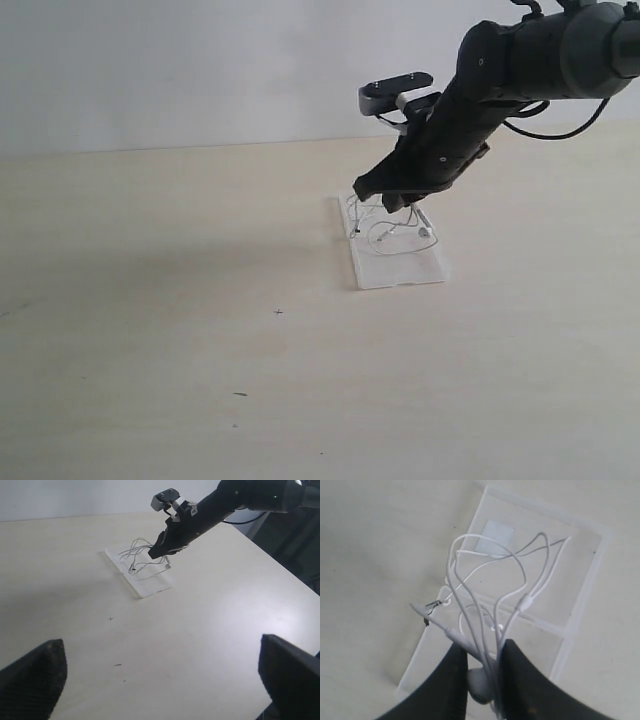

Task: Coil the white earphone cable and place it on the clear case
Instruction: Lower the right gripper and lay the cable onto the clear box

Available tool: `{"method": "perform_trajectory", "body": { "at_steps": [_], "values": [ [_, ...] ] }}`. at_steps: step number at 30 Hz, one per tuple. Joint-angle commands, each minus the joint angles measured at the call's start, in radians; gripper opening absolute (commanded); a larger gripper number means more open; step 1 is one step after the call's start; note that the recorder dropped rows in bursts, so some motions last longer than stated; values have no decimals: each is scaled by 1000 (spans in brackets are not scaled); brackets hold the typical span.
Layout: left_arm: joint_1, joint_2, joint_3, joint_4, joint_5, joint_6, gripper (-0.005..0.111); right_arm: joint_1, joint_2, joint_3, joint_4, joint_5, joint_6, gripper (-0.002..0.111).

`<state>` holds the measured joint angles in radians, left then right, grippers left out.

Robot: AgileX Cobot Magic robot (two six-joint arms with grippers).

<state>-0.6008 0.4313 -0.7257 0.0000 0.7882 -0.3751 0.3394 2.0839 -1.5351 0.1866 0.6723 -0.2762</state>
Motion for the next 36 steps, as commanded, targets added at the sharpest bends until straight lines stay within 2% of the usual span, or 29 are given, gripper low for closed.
{"method": "perform_trajectory", "body": {
  "at_steps": [1,14,19,36],
  "values": [
    [3,-4,2,-14,-13,-6,105,-7,13,-7,-15,5,82,0],
    [3,-4,2,-36,-13,-6,105,-7,43,-7,-35,-8,171,0],
    [3,-4,2,-38,-13,-6,105,-7,45,-7,-120,-12,271,0],
    [3,-4,2,-69,-11,-4,105,-33,45,-7,-187,0,365,0]
  ]
}}
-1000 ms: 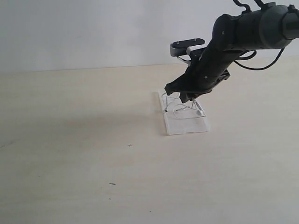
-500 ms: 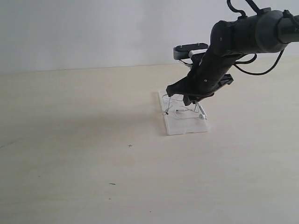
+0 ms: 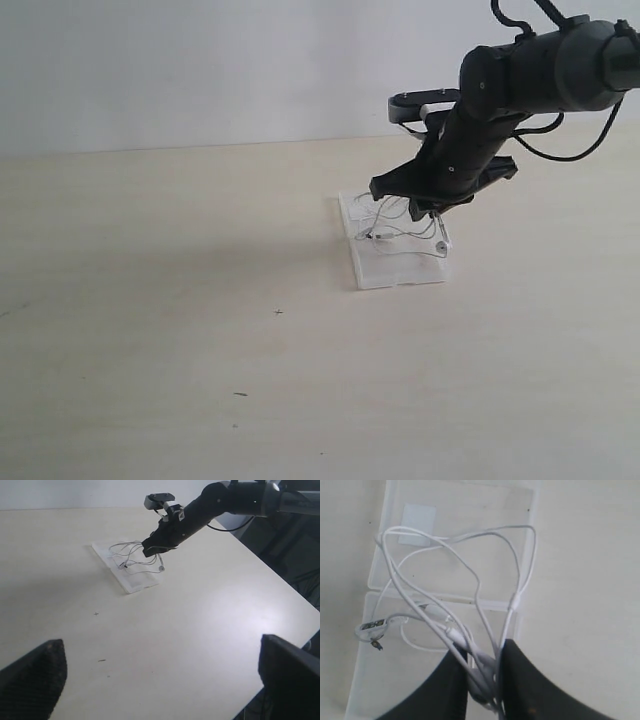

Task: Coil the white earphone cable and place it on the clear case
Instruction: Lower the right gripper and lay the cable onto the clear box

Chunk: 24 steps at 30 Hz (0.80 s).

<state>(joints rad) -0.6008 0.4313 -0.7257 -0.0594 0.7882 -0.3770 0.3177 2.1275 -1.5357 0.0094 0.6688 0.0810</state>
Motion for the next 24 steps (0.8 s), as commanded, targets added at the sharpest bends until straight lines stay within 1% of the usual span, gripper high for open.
{"method": "perform_trajectory", "body": {
  "at_steps": [1,16,18,22,24],
  "values": [
    [3,-4,2,-9,-11,-2,105,-12,1,-6,-9,3,8,0],
    [3,-4,2,-7,-11,4,105,-12,1,-6,12,6,6,0],
    [3,-4,2,-7,-11,4,105,-12,1,-6,36,-4,-5,3],
    [3,-4,2,-7,-11,4,105,-9,1,-6,128,-23,-59,12],
    [3,-4,2,-7,-11,4,105,-9,1,-6,128,-28,-57,14]
  ]
}}
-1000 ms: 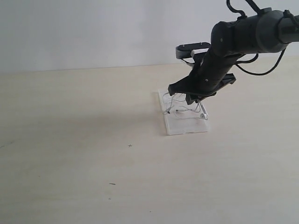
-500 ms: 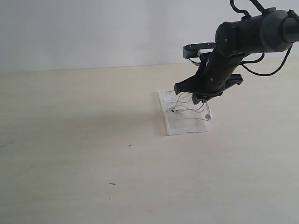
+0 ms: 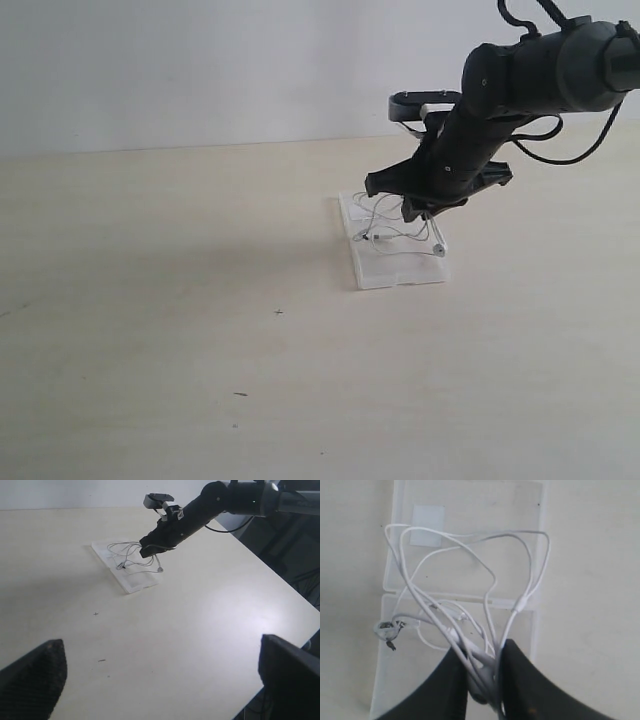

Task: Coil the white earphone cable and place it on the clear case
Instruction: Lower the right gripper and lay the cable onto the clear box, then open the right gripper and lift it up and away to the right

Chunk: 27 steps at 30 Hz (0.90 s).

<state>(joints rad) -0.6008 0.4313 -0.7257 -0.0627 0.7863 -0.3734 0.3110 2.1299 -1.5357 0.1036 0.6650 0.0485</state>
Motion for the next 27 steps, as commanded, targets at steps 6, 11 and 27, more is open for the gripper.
{"method": "perform_trajectory", "body": {
  "at_steps": [6,11,27],
  "values": [
    [3,-4,2,-4,-8,1,105,-3,10,-6,36,-9,-22,25],
    [3,-4,2,-4,-8,1,105,-3,37,-6,36,17,-29,47],
    [3,-4,2,-4,-8,5,105,-3,-12,-6,89,-22,-110,63]
  ]
}}
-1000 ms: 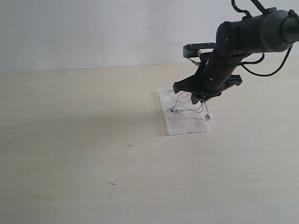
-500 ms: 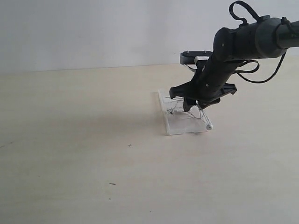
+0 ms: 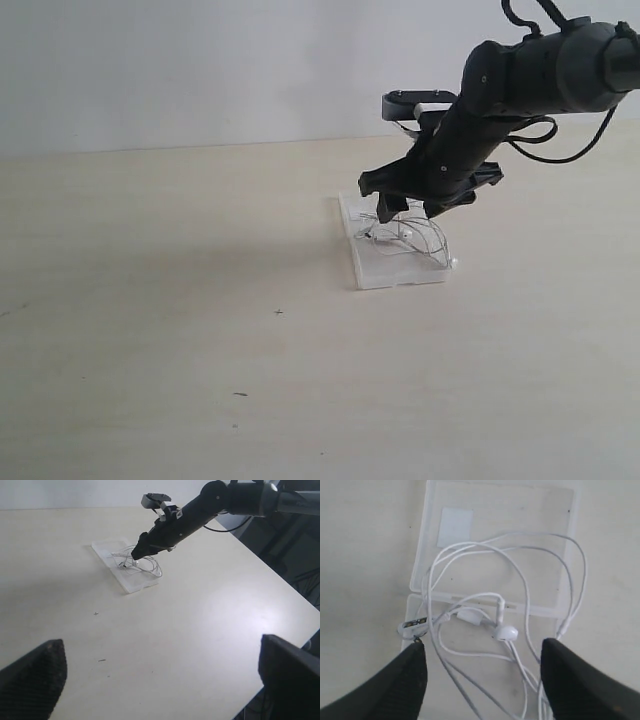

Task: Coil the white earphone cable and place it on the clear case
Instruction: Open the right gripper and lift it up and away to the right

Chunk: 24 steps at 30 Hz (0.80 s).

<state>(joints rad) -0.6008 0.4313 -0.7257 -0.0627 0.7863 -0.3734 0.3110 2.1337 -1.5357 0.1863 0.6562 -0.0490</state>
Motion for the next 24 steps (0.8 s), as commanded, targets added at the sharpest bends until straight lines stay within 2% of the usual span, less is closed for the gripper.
{"method": "perform_trajectory", "body": {
  "at_steps": [1,16,22,24],
  "values": [
    [3,-4,2,-4,-8,5,105,-3,-16,-6,6,-5,-23,63],
    [3,-4,2,-4,-8,7,105,-3,-184,-6,0,-5,-43,63],
    [3,-4,2,-4,-8,7,105,-3,-280,-6,0,54,-49,54],
    [3,-4,2,-4,-8,7,105,-3,-321,-6,0,99,-49,44]
  ]
}}
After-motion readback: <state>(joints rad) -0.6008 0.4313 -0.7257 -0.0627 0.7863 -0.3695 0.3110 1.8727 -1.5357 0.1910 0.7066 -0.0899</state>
